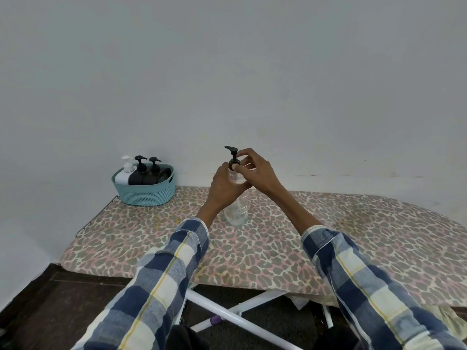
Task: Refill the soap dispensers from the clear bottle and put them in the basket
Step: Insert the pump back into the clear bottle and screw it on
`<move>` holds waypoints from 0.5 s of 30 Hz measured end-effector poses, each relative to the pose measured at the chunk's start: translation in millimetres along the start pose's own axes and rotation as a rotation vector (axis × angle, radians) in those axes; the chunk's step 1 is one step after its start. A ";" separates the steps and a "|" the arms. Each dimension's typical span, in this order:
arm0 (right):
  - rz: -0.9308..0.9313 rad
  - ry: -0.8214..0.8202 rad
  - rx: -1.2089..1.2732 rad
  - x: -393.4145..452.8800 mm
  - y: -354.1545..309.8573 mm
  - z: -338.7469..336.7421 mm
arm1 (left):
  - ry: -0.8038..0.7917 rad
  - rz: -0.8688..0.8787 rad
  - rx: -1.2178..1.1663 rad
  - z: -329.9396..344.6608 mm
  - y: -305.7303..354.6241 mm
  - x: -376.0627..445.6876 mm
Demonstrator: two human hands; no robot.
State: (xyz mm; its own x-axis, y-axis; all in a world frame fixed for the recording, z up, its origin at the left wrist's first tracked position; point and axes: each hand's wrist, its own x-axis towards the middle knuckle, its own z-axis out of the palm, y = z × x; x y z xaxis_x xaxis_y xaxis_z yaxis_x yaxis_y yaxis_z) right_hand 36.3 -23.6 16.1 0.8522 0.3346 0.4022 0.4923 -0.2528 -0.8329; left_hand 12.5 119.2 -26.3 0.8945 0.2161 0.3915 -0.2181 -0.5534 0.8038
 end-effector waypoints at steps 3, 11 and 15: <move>-0.003 -0.009 -0.060 0.4 -3.1 0.8 | -0.005 -0.002 -0.009 0.3 -2.7 1.7; 0.027 0.063 -0.042 -2.9 -4.4 6.3 | -0.004 -0.018 -0.031 1.4 -2.1 0.5; 0.003 0.028 -0.063 -5.5 -6.2 4.3 | 0.001 -0.021 -0.044 1.5 -2.6 -1.5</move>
State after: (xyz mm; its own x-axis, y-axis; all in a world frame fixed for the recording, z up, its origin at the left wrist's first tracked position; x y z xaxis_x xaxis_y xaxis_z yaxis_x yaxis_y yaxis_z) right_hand 27.8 -19.9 17.4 0.8581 0.3081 0.4108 0.4988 -0.3104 -0.8092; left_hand 12.4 119.1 -29.7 0.8986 0.2281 0.3749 -0.2164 -0.5130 0.8307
